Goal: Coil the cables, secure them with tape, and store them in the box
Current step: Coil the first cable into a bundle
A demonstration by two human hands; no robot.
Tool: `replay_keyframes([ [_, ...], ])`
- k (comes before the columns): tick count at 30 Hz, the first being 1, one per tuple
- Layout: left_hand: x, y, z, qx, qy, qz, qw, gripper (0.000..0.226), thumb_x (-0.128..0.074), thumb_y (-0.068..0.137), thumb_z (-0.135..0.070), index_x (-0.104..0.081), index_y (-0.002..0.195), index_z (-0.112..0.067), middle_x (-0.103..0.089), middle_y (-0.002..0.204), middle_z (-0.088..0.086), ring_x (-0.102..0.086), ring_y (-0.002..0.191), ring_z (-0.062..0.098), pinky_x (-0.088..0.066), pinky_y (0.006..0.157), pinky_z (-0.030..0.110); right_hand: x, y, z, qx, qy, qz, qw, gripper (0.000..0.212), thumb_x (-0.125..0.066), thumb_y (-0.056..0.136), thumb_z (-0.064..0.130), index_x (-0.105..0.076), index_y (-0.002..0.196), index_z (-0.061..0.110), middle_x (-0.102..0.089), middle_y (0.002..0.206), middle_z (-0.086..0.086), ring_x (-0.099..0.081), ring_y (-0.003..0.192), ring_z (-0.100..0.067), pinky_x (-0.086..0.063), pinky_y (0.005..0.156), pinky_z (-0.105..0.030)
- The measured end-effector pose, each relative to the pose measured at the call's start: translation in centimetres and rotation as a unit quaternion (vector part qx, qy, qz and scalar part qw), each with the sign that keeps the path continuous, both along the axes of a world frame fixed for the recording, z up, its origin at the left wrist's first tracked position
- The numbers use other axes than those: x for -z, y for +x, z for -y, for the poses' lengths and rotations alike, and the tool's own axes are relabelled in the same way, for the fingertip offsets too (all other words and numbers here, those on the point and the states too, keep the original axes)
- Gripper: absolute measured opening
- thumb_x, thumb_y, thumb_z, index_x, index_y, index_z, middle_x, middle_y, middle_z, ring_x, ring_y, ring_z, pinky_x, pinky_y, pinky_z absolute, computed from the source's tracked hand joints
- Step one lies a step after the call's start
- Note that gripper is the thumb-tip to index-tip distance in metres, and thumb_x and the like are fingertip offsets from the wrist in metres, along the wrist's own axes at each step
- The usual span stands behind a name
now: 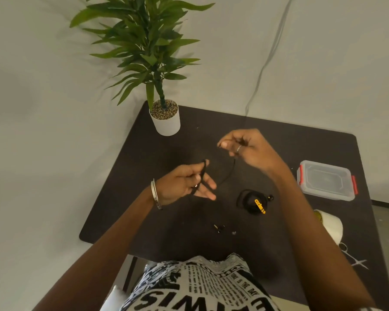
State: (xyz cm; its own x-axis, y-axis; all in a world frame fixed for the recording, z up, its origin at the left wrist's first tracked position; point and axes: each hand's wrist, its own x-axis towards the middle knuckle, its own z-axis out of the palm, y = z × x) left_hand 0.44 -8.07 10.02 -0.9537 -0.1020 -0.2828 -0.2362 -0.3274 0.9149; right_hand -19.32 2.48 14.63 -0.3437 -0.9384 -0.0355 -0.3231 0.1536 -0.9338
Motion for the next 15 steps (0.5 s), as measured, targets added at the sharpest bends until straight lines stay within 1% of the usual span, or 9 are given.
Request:
replay_keyframes([
  [2,-1.0,-0.4,-0.5,0.029,0.105,-0.057,0.992,0.053,-0.052,0.091,-0.019,-0.032,0.139,-0.007,-0.066,0.099,0.014,-0.070,0.085,0.030,-0.055,0.084,0.044,0.9,-0.8,1.2,0.007,-0.001,0.008,1.000,0.015,-0.059,0.093,0.014,-0.071,0.085,0.020,-0.059,0.065,-0.006,-0.052,0.060,-0.010,-0.042,0.055,-0.022],
  [5,-2.5,-1.2,-0.6,-0.012,0.175,-0.115,0.978,0.057,-0.060,0.088,-0.020,-0.036,0.136,-0.002,-0.065,0.097,0.015,-0.070,0.082,0.030,-0.054,0.086,0.050,3.7,-0.3,2.1,0.016,0.015,0.047,0.999,0.021,-0.053,0.096,0.013,-0.070,0.084,0.016,-0.057,0.067,-0.007,-0.050,0.060,-0.012,-0.041,0.052,-0.025],
  [7,-3.1,-1.6,-0.4,-0.072,0.201,-0.138,0.967,0.053,-0.056,0.088,-0.015,-0.036,0.134,0.002,-0.066,0.099,0.016,-0.070,0.086,0.030,-0.052,0.089,0.052,5.6,1.5,2.0,0.004,0.031,0.068,0.997,0.026,-0.046,0.097,0.005,-0.068,0.082,0.008,-0.056,0.067,-0.009,-0.052,0.060,-0.016,-0.043,0.055,-0.030],
  [8,-3.3,-1.7,-0.3,-0.106,0.216,-0.147,0.960,0.049,-0.051,0.088,-0.011,-0.037,0.132,0.002,-0.066,0.102,0.016,-0.070,0.090,0.031,-0.051,0.091,0.053,6.3,2.7,1.8,-0.004,0.040,0.069,0.997,0.030,-0.044,0.096,0.000,-0.067,0.078,0.010,-0.055,0.065,-0.008,-0.052,0.059,-0.014,-0.044,0.055,-0.030],
  [9,-3.4,-1.9,-0.2,-0.141,0.224,-0.152,0.952,0.040,-0.045,0.090,-0.008,-0.039,0.129,0.001,-0.067,0.104,0.016,-0.069,0.094,0.032,-0.049,0.093,0.052,6.9,4.0,1.5,-0.015,0.047,0.063,0.997,0.038,-0.041,0.095,-0.002,-0.066,0.074,0.017,-0.054,0.062,-0.005,-0.052,0.056,-0.009,-0.044,0.053,-0.028],
  [10,-3.4,-2.1,0.0,-0.174,0.221,-0.152,0.947,0.030,-0.038,0.094,-0.004,-0.042,0.124,-0.002,-0.067,0.106,0.015,-0.067,0.097,0.032,-0.048,0.095,0.051,7.4,5.3,1.1,-0.034,0.051,0.059,0.996,0.041,-0.040,0.097,0.000,-0.064,0.074,0.023,-0.052,0.059,-0.001,-0.050,0.052,-0.004,-0.043,0.051,-0.024],
  [12,-3.3,-2.5,0.3,-0.238,0.153,-0.118,0.952,0.026,-0.028,0.098,0.001,-0.044,0.116,-0.010,-0.066,0.110,0.012,-0.065,0.104,0.030,-0.047,0.100,0.046,7.8,7.6,0.1,-0.086,0.064,0.053,0.993,0.032,-0.040,0.101,0.011,-0.064,0.083,0.022,-0.050,0.058,0.003,-0.048,0.050,-0.002,-0.042,0.051,-0.022],
  [14,-2.5,-2.6,0.7,-0.269,0.019,-0.057,0.961,0.031,-0.027,0.100,0.000,-0.038,0.122,-0.019,-0.062,0.114,0.008,-0.064,0.105,0.024,-0.047,0.099,0.037,7.4,8.7,-0.8,-0.120,0.069,0.034,0.990,0.024,-0.041,0.101,0.017,-0.063,0.091,0.019,-0.051,0.059,0.005,-0.049,0.054,-0.005,-0.044,0.054,-0.025],
  [15,-2.0,-2.5,0.8,-0.262,-0.057,-0.025,0.963,0.034,-0.028,0.100,-0.001,-0.032,0.128,-0.020,-0.061,0.113,0.007,-0.065,0.101,0.020,-0.049,0.097,0.033,6.8,8.8,-1.3,-0.127,0.067,0.019,0.989,0.021,-0.044,0.100,0.017,-0.064,0.093,0.017,-0.051,0.059,0.006,-0.050,0.054,-0.006,-0.045,0.055,-0.026],
])
